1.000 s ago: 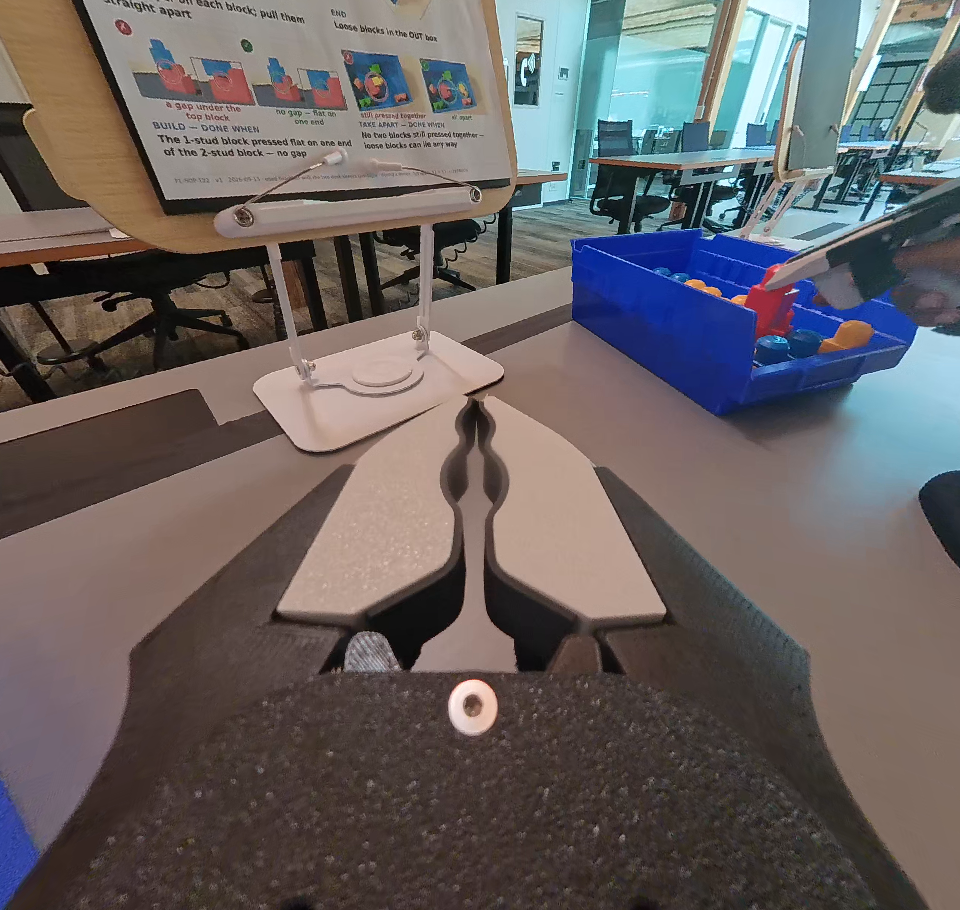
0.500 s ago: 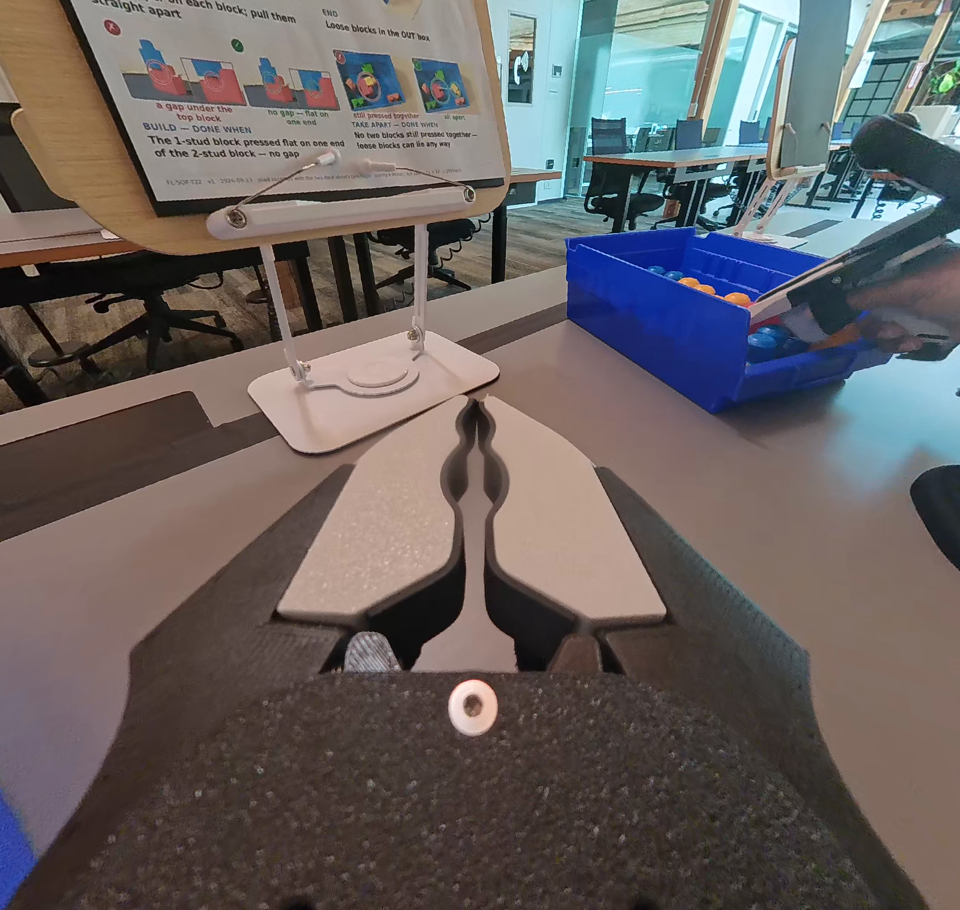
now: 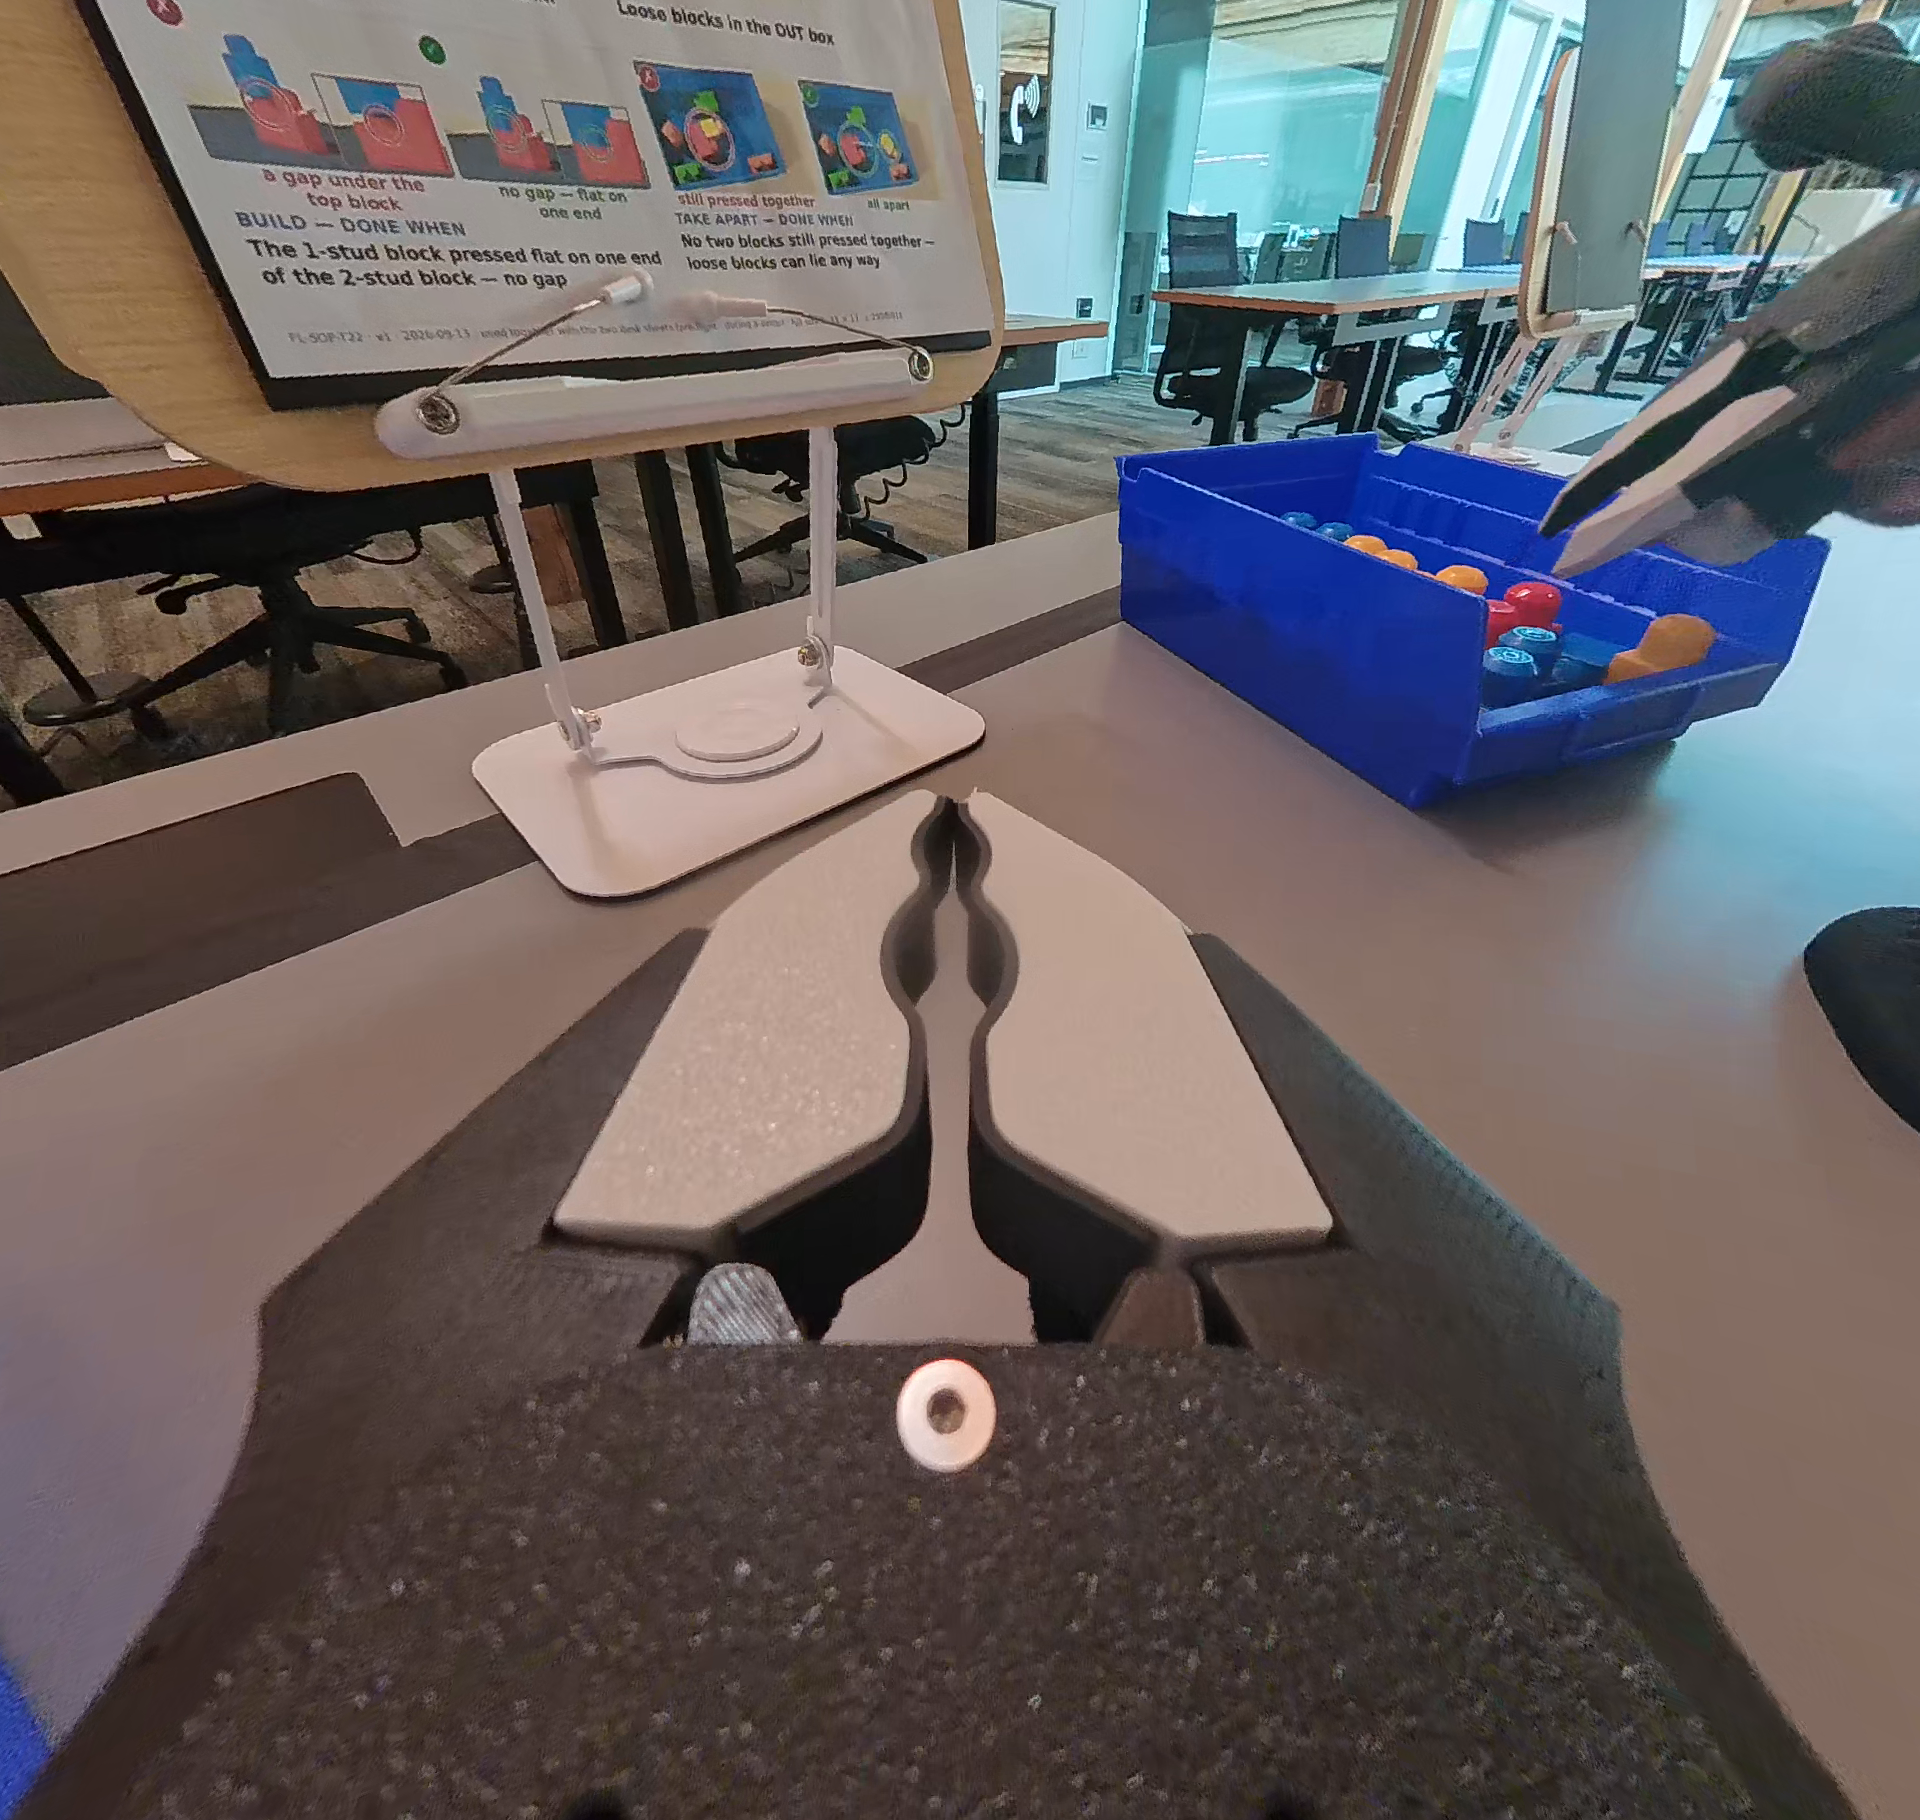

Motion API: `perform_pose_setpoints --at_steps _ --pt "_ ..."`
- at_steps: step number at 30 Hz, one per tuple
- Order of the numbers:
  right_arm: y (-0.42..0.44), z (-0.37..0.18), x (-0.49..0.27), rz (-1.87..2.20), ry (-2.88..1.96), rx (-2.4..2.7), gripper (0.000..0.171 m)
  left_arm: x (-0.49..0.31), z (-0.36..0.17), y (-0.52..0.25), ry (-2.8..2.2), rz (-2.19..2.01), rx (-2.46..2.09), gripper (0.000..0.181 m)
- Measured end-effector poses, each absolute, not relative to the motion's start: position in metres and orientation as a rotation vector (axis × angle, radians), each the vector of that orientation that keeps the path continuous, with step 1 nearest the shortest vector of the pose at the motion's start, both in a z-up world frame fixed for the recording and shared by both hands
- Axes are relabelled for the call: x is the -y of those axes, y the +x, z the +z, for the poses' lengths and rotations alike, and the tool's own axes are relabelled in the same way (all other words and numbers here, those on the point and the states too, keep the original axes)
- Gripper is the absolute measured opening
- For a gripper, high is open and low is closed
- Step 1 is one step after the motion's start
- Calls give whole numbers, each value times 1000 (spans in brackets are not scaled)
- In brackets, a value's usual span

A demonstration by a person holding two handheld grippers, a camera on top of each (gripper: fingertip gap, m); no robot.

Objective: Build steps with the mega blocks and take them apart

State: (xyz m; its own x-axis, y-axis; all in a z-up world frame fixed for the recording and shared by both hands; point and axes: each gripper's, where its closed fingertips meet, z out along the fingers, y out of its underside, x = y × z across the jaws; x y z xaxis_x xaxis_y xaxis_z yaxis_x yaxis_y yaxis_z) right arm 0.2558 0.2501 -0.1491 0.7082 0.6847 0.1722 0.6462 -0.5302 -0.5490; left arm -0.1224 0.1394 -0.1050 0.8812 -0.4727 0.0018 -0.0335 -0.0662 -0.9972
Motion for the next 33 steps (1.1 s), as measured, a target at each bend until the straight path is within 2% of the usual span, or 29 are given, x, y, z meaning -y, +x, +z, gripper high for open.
perform_pose_setpoints --at_steps 7,13,22,26,33 --pt "270 -175 -228 -221 -2243 1858 32 -140 -109 -120 -1622 -378 -416 0" --pt "280 -200 -229 -373 -2288 2140 32 -140 -110 -120 -1627 -385 -422 0" --pt "289 -222 -234 -523 -2290 2266 33 -139 -110 -118 -1627 -395 -439 0" --pt "287 -225 -233 -556 -2257 2293 28 -139 -110 -118 -1628 -392 -442 0" --pt "259 -186 -241 -171 -2233 2047 28 -139 -113 -116 -1638 -394 -452 0"
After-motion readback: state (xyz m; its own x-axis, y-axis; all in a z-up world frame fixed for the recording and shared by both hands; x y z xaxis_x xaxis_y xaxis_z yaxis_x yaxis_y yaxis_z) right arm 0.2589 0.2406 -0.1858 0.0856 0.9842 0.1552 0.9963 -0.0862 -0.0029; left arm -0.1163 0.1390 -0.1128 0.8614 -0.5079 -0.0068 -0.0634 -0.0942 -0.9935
